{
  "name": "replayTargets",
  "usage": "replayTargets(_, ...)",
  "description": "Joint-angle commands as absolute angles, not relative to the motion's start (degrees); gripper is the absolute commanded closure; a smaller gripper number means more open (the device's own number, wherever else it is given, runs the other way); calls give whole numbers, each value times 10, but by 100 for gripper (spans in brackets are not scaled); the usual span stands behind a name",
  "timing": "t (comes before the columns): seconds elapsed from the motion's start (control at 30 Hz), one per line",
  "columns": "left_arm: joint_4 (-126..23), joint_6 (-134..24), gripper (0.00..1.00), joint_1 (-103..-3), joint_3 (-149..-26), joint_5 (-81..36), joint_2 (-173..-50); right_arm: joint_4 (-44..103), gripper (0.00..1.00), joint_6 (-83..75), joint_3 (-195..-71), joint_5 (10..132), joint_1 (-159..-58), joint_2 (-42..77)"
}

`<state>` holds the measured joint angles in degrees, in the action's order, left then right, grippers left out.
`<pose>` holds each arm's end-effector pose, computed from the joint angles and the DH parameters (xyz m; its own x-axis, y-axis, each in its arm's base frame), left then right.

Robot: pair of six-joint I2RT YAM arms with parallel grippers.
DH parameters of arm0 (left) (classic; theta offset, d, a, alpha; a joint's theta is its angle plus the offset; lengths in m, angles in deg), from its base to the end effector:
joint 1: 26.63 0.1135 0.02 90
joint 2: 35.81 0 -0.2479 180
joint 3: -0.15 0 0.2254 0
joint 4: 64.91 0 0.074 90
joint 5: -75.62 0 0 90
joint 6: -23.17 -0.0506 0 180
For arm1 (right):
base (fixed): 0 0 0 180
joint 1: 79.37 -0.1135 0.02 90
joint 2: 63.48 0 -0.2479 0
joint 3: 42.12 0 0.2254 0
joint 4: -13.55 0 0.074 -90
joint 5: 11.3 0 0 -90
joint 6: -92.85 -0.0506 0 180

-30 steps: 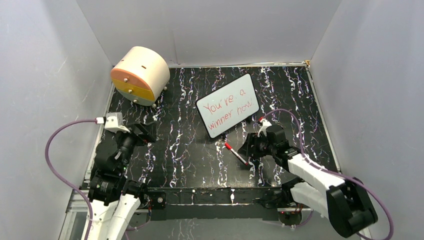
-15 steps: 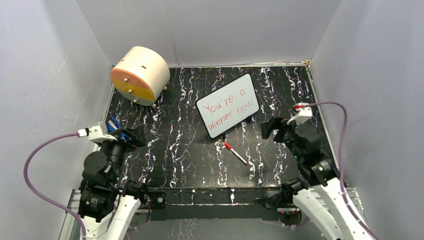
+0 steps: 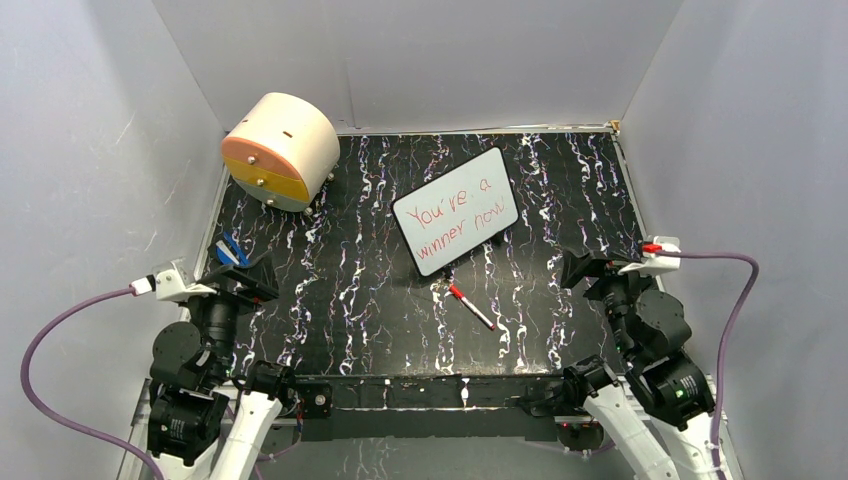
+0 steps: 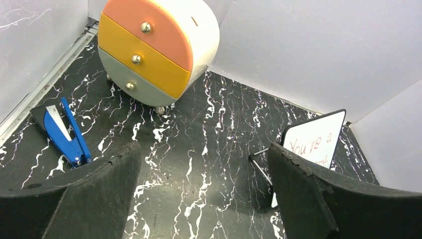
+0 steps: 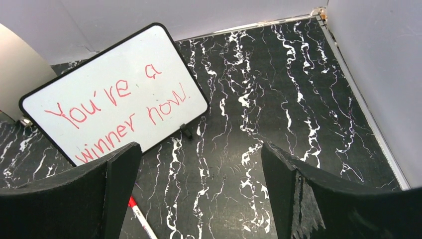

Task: Write a sentence on the whiteboard
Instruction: Reset both arms

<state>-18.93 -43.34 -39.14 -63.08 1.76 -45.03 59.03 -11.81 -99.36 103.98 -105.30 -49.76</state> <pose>0.0315 0.0074 0.3527 0.1492 -0.4253 -0.8927 -0.0013 0.9027 -0.4303 0.0655 0.0078 0.3234 -0.0327 0.2386 -0.9706 -0.0034 0.9711 0.2388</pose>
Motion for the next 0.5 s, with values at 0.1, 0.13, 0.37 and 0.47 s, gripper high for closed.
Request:
replayTargets(0.1, -198, -420, 6, -394, -637, 18, -443, 566, 1, -110, -981, 1046, -1052, -523)
replayTargets(0.13, -200, -419, 6, -394, -632, 15, -438, 570, 1, -112, -982, 1048, -1052, -525)
replayTargets(0.37, -199, -418, 6, -394, -612, 8, -422, 564, 1, -111, -971, 1040, -1052, -549)
replayTargets(0.47, -200, -416, 6, -393, -607, 1, -417, 572, 1, -109, -973, 1041, -1052, -550)
